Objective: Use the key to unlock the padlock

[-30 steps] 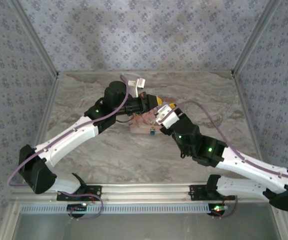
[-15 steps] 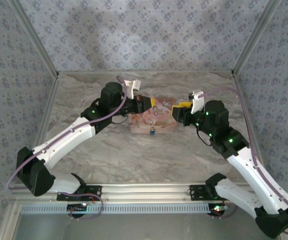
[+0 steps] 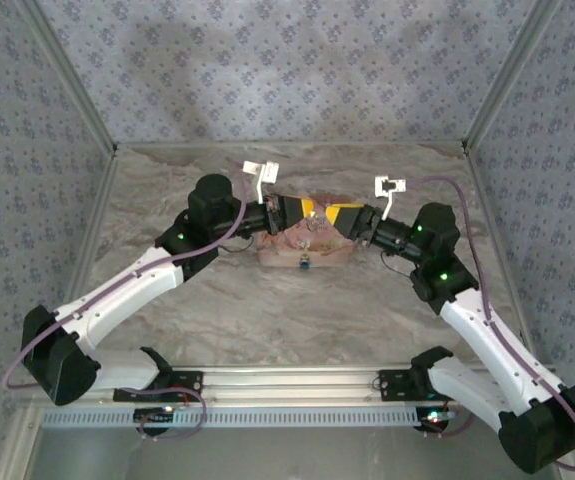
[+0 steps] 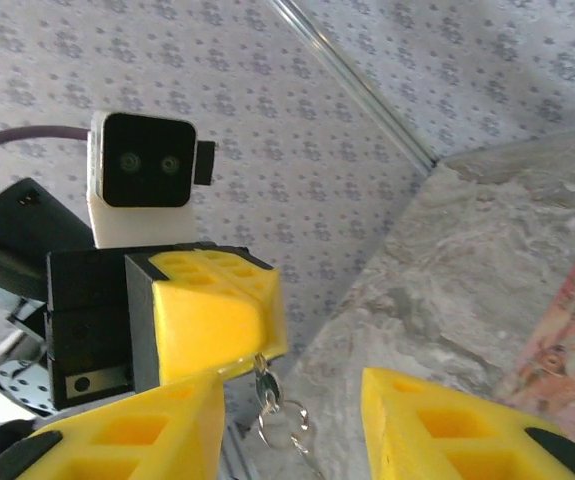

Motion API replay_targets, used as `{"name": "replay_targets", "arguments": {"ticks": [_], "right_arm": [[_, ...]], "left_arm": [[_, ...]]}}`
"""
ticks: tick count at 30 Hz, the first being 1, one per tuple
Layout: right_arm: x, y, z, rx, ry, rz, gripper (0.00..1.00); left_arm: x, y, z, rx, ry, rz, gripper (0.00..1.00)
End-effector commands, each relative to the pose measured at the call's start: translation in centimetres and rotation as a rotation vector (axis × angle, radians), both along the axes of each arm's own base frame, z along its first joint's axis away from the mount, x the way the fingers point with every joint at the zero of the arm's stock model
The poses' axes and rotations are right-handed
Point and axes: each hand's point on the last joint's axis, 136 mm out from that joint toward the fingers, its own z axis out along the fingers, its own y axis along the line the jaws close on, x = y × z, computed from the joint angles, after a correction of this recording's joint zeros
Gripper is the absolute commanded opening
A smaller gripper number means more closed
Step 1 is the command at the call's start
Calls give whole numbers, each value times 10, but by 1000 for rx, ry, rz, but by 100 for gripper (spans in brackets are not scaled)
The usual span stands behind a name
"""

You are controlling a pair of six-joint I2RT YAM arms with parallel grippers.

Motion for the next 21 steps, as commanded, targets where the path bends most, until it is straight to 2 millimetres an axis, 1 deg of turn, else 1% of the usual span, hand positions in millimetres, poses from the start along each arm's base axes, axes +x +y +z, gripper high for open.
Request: {"name": "replay_targets", "arguments": {"ticks": [1,7,11,14,16,20,21], "right_arm": [[-9,6,23,84,-43,63,41],[-13,16,23,85,-49,101,39],[-14,21,19,75,-42,112,39],[-14,24,17,70,-37,121,34],[-14,26,17,65,-37,126,26],[-13,27,15,57,-36,130,17],[-13,28,15,54,-34,133,14]], "left_arm": [[-14,0,34,-77,-94,-37,0],[-18,-2,39,-90,-101,-42,0],[-18,-2,40,-98,-100,-41,0],[-18,-3,41,-102,-102,-43,0],[-18,-3,42,-104,-105,-45,0],[-18,-2,43,-105,-108,-39,0],[-18,-1,44,-107,-109,-36,0]]}}
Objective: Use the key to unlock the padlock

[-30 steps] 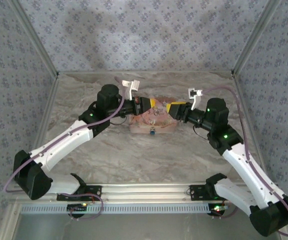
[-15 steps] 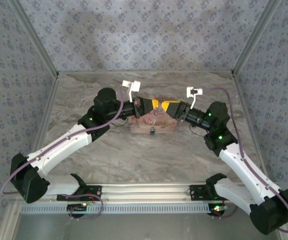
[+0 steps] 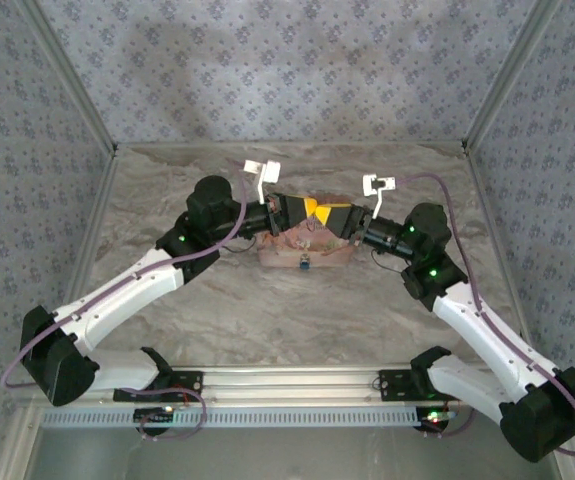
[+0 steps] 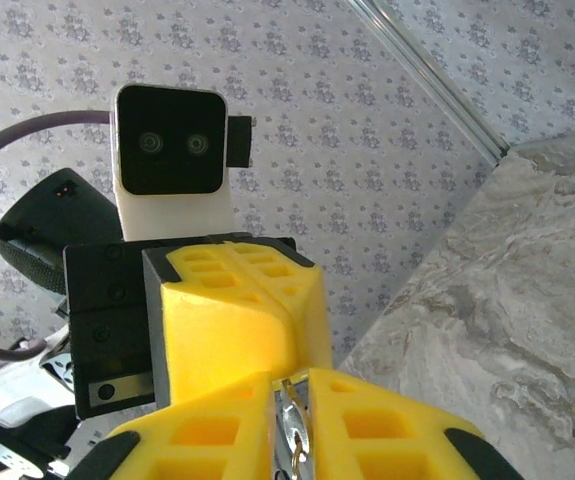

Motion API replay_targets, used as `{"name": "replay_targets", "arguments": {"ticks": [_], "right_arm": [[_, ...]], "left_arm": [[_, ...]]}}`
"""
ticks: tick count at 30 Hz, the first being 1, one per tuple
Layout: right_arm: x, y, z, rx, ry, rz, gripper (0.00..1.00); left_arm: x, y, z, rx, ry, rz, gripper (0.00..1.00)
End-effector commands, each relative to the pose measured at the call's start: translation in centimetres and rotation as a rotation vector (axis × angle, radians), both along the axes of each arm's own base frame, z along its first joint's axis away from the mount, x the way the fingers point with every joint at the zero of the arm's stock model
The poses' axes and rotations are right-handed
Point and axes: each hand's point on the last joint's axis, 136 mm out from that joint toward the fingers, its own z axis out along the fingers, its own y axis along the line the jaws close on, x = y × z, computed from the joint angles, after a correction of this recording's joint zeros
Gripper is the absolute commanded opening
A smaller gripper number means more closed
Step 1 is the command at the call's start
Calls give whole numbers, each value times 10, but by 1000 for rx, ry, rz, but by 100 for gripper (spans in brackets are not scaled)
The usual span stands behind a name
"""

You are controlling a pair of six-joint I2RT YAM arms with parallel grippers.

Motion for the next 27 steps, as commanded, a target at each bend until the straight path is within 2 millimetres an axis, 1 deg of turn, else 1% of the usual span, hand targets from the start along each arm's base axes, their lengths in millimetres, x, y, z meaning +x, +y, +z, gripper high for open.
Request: {"name": "replay_targets", "arguments": {"ticks": [1,2,4,6,10,11,12,14,15,16,17,20,23,25,27], "right_arm": [[-4,5,6,-3,-27,30,7],[-4,5,5,-5,-26,31,4],[-4,4,4,-13,-22,26,3],[-5,4,5,-15,-29,27,0],[-7,2,6,-30,-52,14,0],[-7,1,7,-40,-60,3,0],[-7,0,6,-56,-68,-11,0],[-7,-4,4,-95,-90,-43,0],[-8,-6,3,-128,-108,-62,0],[-7,-9,1,-176,-130,-94,0],[-8,-10,0,-224,-155,-120,0],[-8,-18,-6,-399,-241,-226,0],[-4,-26,-10,-577,-336,-356,0],[-3,-27,-11,-648,-399,-400,0],[-4,-25,-9,-662,-415,-398,0]], "left_arm": [[-10,4,31,-69,-74,-17,0],[-10,4,30,-68,-72,-15,0],[-10,5,31,-70,-71,-10,0],[-10,6,32,-73,-75,-7,0],[-8,7,31,-65,-62,2,0],[-7,7,30,-63,-54,12,9],[-4,9,28,-59,-44,27,23],[0,13,25,-51,-29,56,32],[2,15,24,-47,-21,70,38],[5,17,21,-39,-5,91,47],[7,20,19,-31,7,107,50],[12,25,15,-13,46,142,52],[16,27,10,12,90,167,53],[17,27,9,16,115,174,55],[17,26,10,11,131,172,55]]}}
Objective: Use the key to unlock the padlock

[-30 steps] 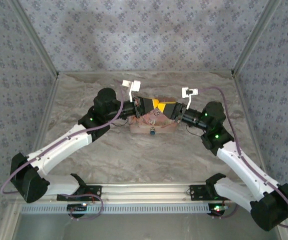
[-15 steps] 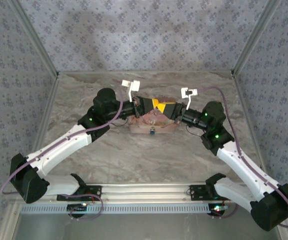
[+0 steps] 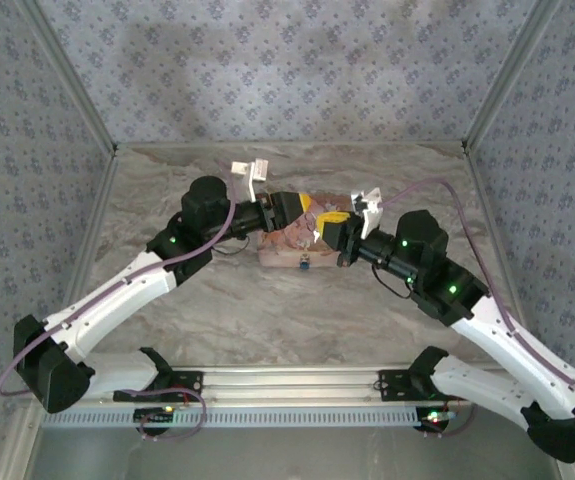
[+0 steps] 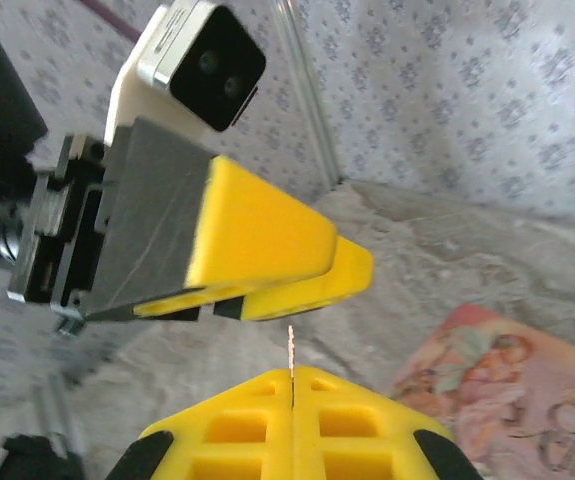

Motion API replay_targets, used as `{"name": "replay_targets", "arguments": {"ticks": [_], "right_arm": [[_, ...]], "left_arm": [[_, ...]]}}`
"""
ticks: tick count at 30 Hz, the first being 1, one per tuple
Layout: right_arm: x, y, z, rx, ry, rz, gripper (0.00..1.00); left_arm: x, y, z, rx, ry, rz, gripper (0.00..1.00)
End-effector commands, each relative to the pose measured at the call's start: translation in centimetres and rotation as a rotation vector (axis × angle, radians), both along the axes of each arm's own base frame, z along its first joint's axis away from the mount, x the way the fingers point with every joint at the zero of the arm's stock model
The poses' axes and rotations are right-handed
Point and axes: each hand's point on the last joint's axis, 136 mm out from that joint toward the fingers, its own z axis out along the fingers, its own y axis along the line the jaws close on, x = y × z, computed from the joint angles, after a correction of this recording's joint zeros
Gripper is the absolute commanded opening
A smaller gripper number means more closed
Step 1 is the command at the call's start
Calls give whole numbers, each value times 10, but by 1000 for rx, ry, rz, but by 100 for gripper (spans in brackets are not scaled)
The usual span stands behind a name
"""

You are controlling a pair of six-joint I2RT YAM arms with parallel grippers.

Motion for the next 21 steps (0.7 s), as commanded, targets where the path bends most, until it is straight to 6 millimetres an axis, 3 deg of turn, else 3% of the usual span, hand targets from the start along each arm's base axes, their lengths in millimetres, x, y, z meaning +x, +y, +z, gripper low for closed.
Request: {"name": "replay_targets", "arguments": {"ticks": [1,11,21], "right_arm": [[16,-20,-8,-168,-81,-134,0],[-4,1,10,139,72,126,0],[-3,10,23,323,193,273,0]], "left_arm": [[0,4,24,-38,5,17,55],[-16,-6,32,-106,-60,-89,70],[-25,-11,40,-152,-98,-157,58]]}}
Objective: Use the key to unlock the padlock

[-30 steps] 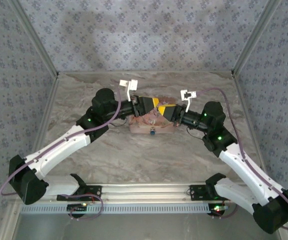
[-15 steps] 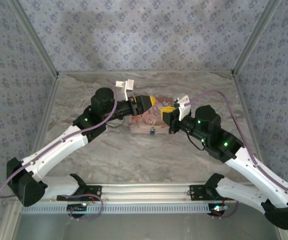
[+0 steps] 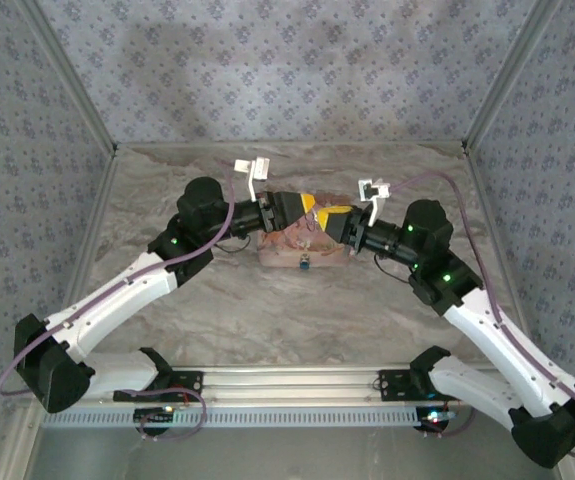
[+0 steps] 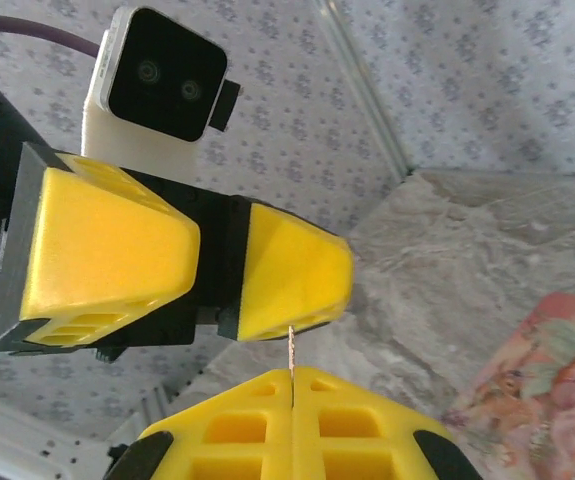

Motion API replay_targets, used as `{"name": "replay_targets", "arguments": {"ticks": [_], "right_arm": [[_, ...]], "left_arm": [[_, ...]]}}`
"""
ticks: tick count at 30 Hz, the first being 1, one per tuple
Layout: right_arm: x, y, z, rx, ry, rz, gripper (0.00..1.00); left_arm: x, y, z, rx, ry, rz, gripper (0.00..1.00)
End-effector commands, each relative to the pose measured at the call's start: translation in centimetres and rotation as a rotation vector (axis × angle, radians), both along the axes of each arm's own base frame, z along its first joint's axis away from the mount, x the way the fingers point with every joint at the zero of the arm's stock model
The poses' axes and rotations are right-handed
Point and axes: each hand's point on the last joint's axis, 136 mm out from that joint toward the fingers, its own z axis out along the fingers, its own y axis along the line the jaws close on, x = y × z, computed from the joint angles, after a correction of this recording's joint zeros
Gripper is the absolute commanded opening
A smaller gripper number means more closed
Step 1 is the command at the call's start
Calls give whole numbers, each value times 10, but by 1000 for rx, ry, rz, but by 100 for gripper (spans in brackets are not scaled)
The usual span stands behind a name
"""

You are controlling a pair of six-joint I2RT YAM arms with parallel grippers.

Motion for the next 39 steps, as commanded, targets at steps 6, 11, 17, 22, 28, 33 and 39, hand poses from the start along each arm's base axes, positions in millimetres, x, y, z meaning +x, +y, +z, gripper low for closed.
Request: {"name": "replay_targets", "arguments": {"ticks": [6,11,17,22,28,33,39], "right_arm": [[-11,8,20,134,41,121,0],[-8,5,22,161,61,120,0],[-6,3,21,170,80,124,0],[-2,2,20,178,97,112,0],[4,-7,19,199,109,52,41],[4,-6,20,242,113,41,50],[2,-3,24,302,100,31,51]], "left_arm": [[-10,-3,15,-43,-52,-51,37],[-10,-4,14,-40,-53,-54,19],[-12,-4,15,-42,-61,-62,6],[-16,-8,16,-36,-70,-77,0],[-6,-5,11,-27,-46,-20,0],[-3,-5,14,-48,-38,-5,0],[3,-1,12,-65,-25,37,0]]}}
